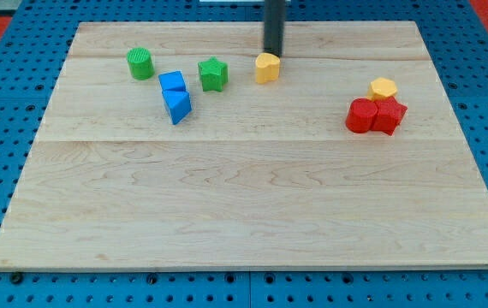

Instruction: Move the yellow blocks at the top of the red blocks

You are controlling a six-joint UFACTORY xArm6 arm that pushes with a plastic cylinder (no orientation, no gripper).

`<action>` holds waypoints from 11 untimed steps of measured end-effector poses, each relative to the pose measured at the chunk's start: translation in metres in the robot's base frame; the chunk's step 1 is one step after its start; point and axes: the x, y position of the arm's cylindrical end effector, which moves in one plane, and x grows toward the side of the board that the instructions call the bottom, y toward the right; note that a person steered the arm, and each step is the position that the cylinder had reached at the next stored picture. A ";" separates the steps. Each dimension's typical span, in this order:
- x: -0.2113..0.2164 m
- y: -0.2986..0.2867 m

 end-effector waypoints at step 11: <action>0.077 0.037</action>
